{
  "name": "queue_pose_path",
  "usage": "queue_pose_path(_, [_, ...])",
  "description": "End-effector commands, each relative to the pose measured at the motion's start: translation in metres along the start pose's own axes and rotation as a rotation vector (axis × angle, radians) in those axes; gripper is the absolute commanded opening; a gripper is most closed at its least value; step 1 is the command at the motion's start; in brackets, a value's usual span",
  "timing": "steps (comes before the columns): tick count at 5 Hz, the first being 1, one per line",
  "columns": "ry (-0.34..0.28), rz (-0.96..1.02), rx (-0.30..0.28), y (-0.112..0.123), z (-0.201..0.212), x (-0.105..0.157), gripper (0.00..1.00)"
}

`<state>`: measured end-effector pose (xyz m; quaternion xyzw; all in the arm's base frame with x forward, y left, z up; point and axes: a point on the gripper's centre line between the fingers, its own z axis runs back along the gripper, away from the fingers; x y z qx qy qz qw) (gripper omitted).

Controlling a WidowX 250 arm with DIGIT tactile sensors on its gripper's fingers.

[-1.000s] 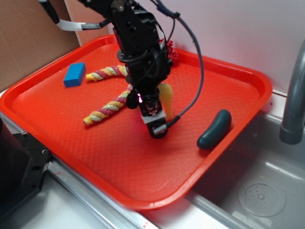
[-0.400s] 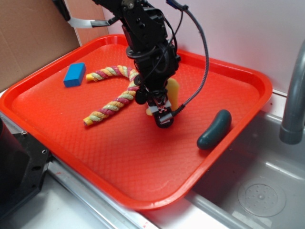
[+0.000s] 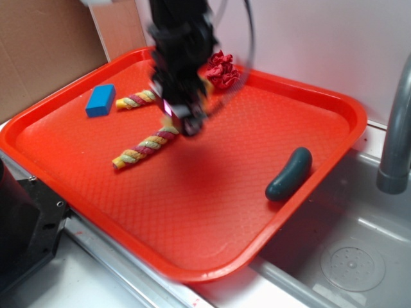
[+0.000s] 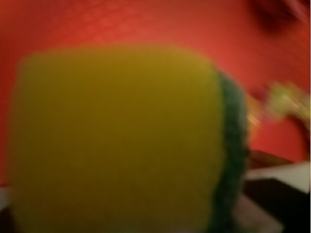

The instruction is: Grab the green sponge.

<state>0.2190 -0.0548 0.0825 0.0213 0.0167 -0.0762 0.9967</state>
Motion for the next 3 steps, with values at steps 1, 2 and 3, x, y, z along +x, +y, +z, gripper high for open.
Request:
queue_pose_path(1, [-0.038,0.277,-0.041,0.030,0.083,-0.043,0.00])
queue_pose_path(2, [-0.024,0.335,-0.009,0.037,0.093,-0.061,0.00])
queue_pose_path(3, [-0.034,0.269,-0.025,0.041,0.095,-0.063,0.00])
